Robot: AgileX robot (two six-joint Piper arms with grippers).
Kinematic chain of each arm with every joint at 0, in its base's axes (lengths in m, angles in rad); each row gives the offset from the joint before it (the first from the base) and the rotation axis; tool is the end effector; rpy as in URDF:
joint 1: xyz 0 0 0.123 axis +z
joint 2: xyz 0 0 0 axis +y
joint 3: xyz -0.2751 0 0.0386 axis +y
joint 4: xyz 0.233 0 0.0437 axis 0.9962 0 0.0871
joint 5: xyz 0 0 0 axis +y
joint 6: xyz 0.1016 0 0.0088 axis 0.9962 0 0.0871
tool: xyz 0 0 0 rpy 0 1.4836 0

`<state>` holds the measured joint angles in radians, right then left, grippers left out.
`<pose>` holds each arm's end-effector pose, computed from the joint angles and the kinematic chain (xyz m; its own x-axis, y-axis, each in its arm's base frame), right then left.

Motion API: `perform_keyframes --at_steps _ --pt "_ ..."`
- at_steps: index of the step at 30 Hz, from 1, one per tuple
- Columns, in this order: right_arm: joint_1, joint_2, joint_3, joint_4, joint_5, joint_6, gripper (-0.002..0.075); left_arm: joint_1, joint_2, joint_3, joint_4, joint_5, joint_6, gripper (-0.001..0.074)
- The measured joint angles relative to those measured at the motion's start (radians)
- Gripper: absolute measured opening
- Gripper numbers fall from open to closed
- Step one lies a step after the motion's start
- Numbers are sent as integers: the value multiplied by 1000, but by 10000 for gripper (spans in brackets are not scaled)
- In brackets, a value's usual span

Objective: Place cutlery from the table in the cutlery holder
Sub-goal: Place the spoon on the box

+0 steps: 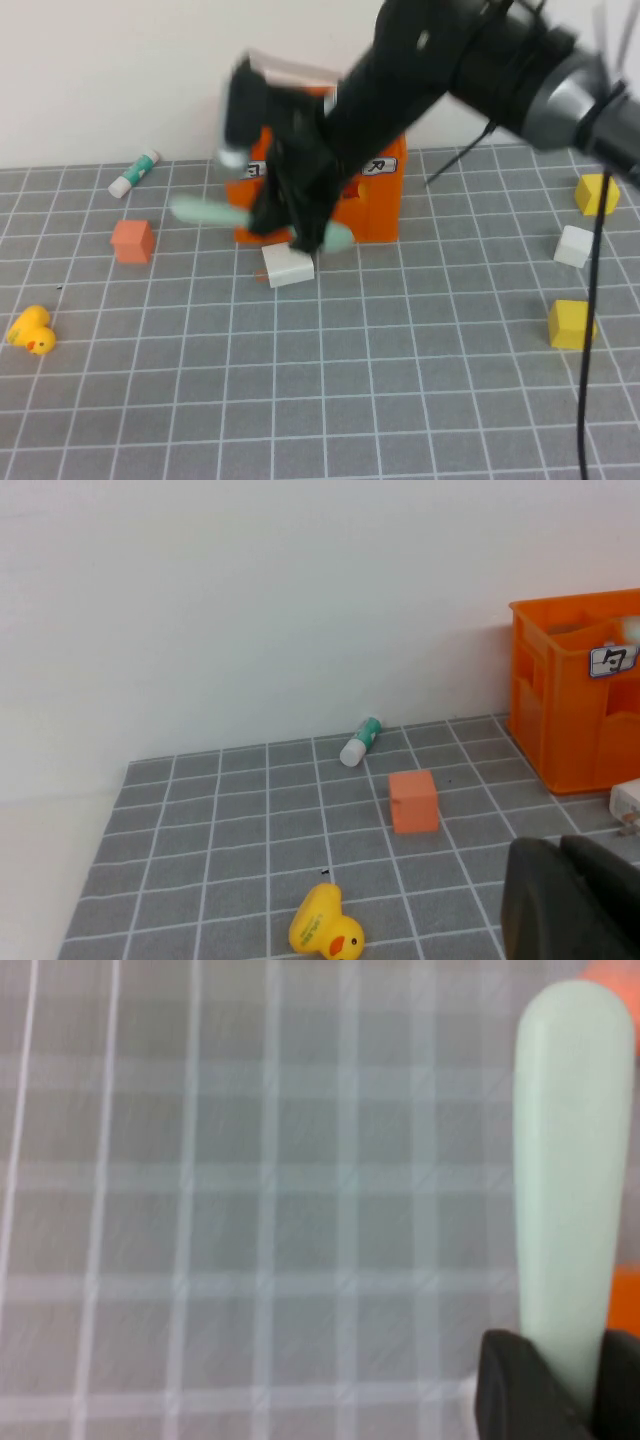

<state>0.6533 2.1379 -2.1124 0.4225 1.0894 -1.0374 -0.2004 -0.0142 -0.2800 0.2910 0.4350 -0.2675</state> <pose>0.3479 0.3130 0.2926 0.0893 -0.7991 -0.5945 -0.9785 0.0409 -0.2019 0.0376 0.0050 0.2632 -0.0368 0.0052 -0.9993 0.0791 0.9969 0.0022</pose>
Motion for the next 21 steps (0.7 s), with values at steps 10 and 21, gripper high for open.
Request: perform_keyframes --at_steps 10,21 --pt "-12 -37 -104 293 -424 -17 136 0 0 0 1 0 -2 0" --pt "-19 31 -102 588 -754 -188 136 0 0 0 1 0 0 0"
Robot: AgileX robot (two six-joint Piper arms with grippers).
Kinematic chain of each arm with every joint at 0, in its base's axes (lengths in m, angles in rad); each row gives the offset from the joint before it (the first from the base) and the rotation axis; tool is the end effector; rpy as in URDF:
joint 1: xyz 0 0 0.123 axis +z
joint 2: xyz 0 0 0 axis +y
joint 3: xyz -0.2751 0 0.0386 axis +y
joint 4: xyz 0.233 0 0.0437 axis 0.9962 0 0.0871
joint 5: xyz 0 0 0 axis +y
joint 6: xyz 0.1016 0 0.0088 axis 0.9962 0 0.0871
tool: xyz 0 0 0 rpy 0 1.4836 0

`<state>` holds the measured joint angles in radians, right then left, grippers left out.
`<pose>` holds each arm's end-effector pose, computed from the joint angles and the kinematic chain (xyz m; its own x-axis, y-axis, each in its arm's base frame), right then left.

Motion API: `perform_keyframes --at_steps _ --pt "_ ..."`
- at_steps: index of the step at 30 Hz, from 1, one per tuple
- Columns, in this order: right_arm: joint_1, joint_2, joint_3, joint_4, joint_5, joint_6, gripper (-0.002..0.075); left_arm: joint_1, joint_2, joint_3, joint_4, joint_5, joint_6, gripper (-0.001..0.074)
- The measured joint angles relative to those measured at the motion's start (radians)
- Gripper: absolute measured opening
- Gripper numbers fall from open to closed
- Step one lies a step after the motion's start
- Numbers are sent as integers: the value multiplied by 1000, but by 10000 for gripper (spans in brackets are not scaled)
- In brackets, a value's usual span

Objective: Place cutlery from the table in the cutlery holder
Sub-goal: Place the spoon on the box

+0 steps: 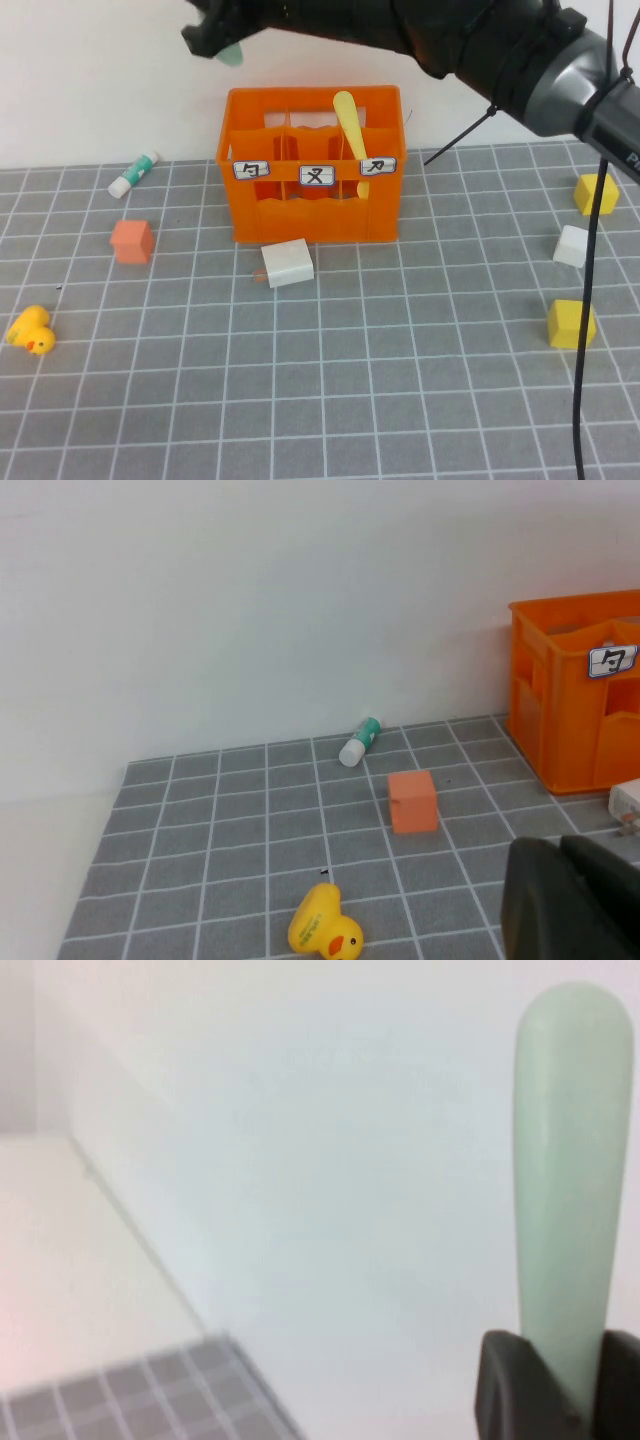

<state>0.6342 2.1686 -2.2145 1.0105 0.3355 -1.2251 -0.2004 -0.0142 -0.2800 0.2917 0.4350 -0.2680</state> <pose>0.3982 0.3283 0.3781 0.1500 -0.1739 -0.9733 -0.7801 0.5839 -0.2246 0.0376 0.0050 0.2632 -0.0368 0.0053 -0.9993 0.0788 0.9969 0.0024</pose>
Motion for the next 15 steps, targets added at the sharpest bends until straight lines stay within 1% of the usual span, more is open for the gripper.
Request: perform_keyframes --at_steps 6,10,12,15 --pt "0 2 0 317 -35 -274 136 0 0 0 0 0 0 0" --pt "0 35 0 587 -39 -536 136 0 0 0 0 0 0 0" --pt "0 58 0 650 -51 -597 136 0 0 0 0 0 0 0" --pt "0 92 7 681 -38 -660 136 0 0 0 0 0 0 0"
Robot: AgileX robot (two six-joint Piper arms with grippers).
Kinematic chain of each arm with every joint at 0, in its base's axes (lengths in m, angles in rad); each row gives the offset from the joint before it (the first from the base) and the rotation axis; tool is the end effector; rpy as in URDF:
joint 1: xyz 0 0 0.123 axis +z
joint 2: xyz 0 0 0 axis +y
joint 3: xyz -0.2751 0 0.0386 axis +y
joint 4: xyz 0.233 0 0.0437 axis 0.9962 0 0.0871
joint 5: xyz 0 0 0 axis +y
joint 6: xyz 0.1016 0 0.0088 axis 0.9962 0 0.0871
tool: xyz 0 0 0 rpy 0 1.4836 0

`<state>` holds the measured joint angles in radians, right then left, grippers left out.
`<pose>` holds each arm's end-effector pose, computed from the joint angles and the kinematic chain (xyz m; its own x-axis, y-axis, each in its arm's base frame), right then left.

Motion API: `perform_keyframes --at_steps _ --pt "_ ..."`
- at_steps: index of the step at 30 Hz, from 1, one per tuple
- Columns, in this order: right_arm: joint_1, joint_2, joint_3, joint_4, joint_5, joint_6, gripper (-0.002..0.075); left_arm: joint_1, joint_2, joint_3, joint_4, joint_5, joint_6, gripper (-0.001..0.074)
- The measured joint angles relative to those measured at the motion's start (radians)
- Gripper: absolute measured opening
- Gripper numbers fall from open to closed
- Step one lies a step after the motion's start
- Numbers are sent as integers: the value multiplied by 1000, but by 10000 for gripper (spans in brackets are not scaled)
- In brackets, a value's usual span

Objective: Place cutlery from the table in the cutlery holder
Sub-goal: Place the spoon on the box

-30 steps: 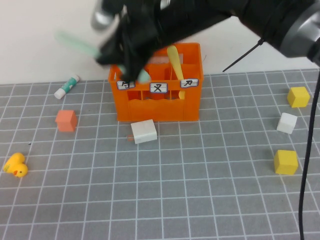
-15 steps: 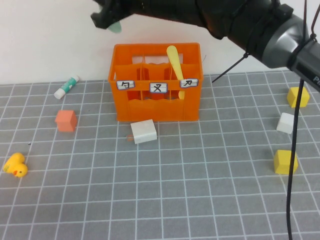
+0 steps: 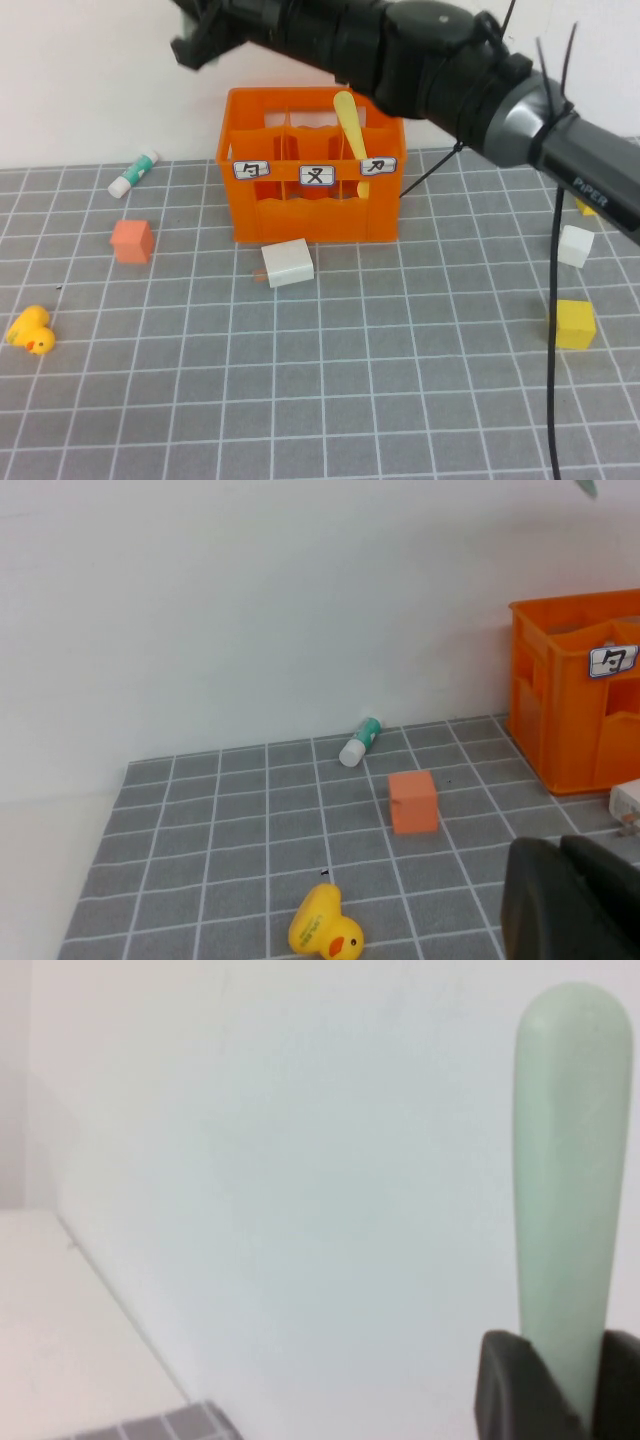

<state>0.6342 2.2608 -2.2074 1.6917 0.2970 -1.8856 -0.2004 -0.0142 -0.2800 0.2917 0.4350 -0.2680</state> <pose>0.4151 0.3422 0.3487 0.2058 -0.0711 -0.9760 -0.7756 0.5963 -0.2070 0.0376 0.0050 0.2632 -0.0368 0.0053 -0.9993 0.0788 0.9969 0.0024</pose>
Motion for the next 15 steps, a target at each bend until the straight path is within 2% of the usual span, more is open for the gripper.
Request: perform_keyframes --at_steps 5,15 --pt "0 7 24 12 30 -84 136 0 0 0 0 0 0 0" --pt "-9 36 129 19 -7 -112 136 0 0 0 0 0 2 0"
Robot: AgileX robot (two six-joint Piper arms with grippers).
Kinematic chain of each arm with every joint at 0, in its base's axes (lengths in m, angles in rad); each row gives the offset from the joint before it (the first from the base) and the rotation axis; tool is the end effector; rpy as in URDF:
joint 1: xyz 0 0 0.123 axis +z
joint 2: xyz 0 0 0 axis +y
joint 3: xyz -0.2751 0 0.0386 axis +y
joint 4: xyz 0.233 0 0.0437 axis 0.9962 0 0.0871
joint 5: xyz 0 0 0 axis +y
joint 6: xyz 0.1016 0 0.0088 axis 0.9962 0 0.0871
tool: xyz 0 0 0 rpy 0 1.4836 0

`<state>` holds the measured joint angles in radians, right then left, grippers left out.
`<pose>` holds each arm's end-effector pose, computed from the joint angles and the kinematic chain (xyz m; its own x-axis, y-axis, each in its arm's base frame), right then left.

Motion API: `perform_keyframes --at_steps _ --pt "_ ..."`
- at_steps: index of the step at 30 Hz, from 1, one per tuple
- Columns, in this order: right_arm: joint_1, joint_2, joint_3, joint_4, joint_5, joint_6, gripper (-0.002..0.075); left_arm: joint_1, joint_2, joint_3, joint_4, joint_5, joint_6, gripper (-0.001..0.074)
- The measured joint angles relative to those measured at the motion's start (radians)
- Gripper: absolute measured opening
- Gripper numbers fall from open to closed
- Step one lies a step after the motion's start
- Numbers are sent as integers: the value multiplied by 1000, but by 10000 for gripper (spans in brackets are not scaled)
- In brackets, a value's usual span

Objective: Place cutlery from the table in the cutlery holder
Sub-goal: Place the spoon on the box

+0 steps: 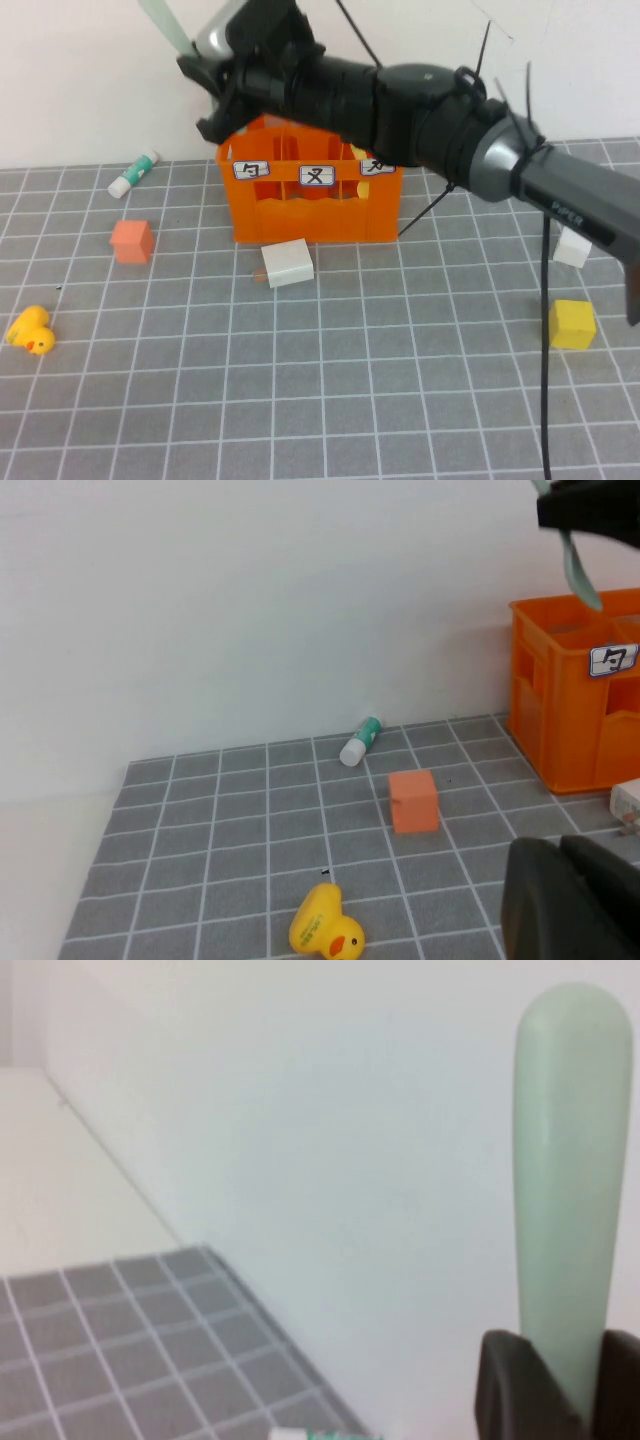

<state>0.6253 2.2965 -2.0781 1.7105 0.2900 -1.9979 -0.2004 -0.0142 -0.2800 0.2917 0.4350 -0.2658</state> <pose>0.4256 0.3429 0.2866 0.1496 -0.2205 -0.9638 -0.7791 0.5739 -0.2522 0.0376 0.0050 0.2632 -0.0366 0.0075 -0.9993 0.0789 0.9969 0.0046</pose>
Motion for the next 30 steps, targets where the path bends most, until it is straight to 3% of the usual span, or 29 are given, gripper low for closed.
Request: perform_keyframes --at_steps 23,26,30 --pt "-55 90 4 0 11 32 140 0 0 0 0 0 0 -1" --pt "-57 90 4 0 42 32 199 0 0 0 0 0 0 -1" --pt "-57 90 4 0 57 34 348 0 0 0 0 -2 -2 -1"
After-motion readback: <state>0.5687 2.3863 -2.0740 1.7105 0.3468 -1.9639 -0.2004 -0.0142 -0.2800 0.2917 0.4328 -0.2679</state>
